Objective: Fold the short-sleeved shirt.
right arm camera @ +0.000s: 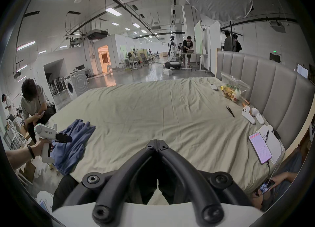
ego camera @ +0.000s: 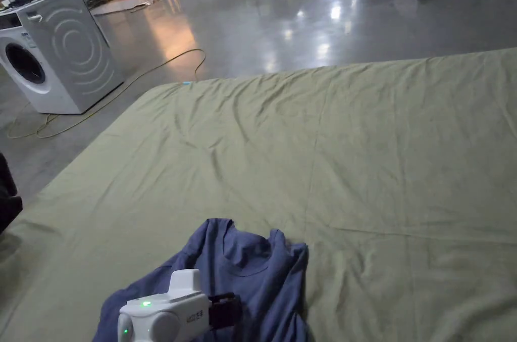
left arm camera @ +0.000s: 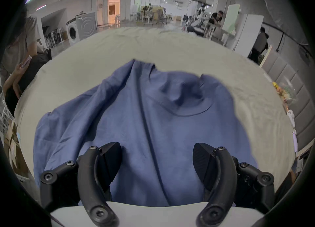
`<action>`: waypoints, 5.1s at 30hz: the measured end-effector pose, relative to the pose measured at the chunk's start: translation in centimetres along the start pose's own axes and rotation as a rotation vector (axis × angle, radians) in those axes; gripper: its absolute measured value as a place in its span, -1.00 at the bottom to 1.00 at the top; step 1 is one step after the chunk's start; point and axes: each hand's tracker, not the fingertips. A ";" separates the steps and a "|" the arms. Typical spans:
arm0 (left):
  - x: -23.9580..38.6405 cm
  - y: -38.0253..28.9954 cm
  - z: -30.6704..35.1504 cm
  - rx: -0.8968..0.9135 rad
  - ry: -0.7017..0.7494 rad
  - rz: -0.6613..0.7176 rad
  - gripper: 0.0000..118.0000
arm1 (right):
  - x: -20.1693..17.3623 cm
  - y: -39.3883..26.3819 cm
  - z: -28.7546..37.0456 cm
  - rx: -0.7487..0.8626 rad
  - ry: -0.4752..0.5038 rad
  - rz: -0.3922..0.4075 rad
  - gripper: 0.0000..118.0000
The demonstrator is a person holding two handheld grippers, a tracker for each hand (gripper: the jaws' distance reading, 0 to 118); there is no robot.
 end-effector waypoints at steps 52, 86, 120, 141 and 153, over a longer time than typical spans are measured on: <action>41.2 -6.1 14.7 0.224 -0.860 -0.364 0.50 | 7.7 -4.2 8.3 0.052 -0.101 -0.166 -1.00; 16.7 -11.0 38.2 0.838 -0.096 -0.152 -1.00 | 0.0 1.9 11.0 0.363 0.048 0.022 -1.00; 23.1 7.7 -2.3 0.008 -0.263 -0.222 0.34 | 6.4 -3.4 2.6 0.030 -0.039 -0.253 -1.00; 30.6 9.3 -7.2 -0.262 -0.068 -0.478 -0.87 | 14.2 -2.1 -4.6 -0.183 -0.193 -0.245 0.11; 29.9 10.0 -7.1 -0.271 -0.098 -0.404 -0.87 | 22.4 -4.6 -18.2 -0.397 -0.286 -0.486 0.10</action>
